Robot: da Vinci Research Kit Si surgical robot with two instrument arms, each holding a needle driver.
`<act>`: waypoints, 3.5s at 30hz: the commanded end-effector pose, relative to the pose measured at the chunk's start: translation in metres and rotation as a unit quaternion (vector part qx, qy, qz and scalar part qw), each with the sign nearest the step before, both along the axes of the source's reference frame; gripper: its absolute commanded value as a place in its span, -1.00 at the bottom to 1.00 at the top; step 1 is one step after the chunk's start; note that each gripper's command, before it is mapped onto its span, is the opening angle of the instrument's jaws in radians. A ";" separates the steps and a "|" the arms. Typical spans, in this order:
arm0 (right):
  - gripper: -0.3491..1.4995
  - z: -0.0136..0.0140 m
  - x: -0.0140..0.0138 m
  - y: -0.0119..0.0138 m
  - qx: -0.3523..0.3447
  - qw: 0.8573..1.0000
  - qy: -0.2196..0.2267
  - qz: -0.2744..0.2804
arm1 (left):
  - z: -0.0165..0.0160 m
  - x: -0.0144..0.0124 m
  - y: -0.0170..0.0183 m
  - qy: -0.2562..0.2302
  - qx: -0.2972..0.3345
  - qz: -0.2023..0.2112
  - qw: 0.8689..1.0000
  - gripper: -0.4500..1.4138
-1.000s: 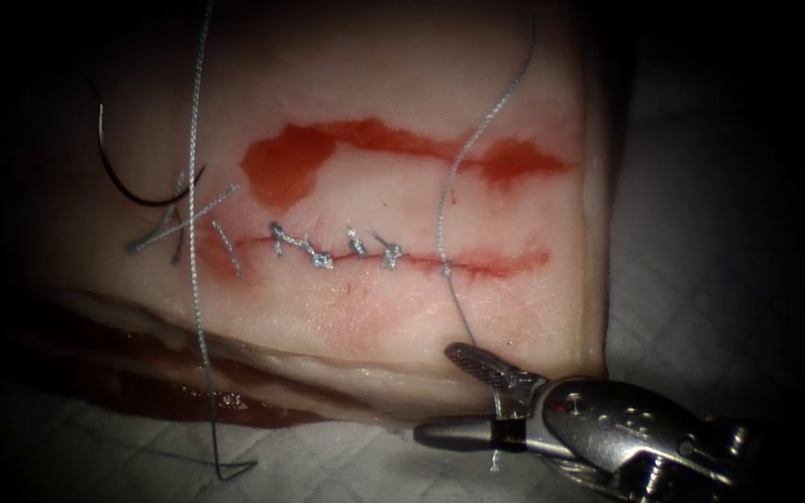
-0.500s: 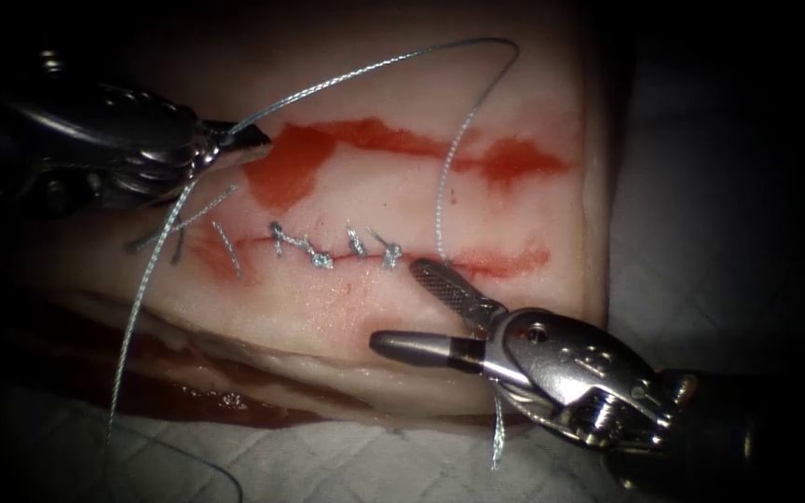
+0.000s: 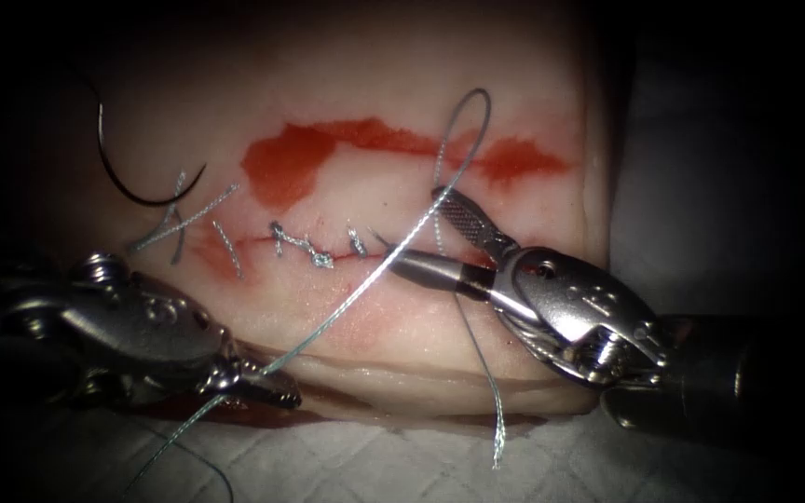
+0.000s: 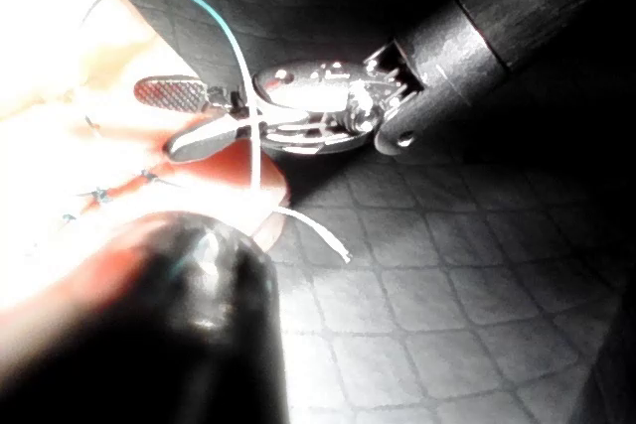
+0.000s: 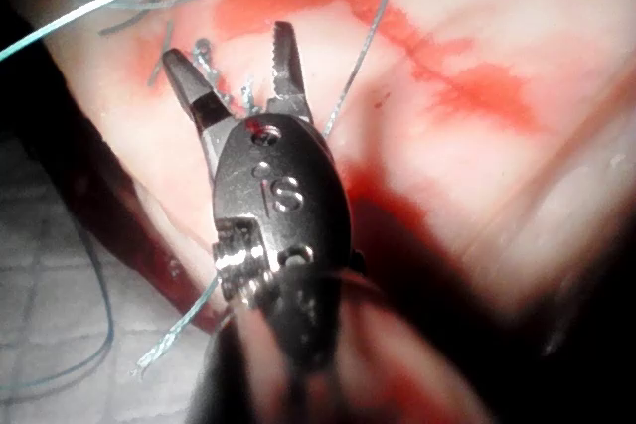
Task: Wound Closure
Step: Wrap the thread around the right gripper clockwise once using the left gripper, then grab onto the tail of the thread using the right tool
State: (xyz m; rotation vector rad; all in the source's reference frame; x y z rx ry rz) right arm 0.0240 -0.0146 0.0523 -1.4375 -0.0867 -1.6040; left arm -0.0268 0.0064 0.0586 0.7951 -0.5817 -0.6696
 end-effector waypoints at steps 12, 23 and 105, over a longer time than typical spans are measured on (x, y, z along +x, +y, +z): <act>0.13 -0.0016 0.0027 0.0013 -0.040 0.994 0.095 -0.020 | 0.0073 -0.0013 0.0009 0.220 -0.099 0.023 0.970 -1.00; 0.14 -0.0053 0.0042 -0.0001 -0.048 0.979 0.182 -0.085 | 0.0091 -0.0005 0.0055 0.260 -0.123 -0.015 0.958 -1.00; 0.11 -0.0030 0.0010 -0.0017 0.462 0.717 -0.282 -0.439 | 0.0024 -0.0077 0.0105 0.102 -0.157 -0.046 0.981 -1.00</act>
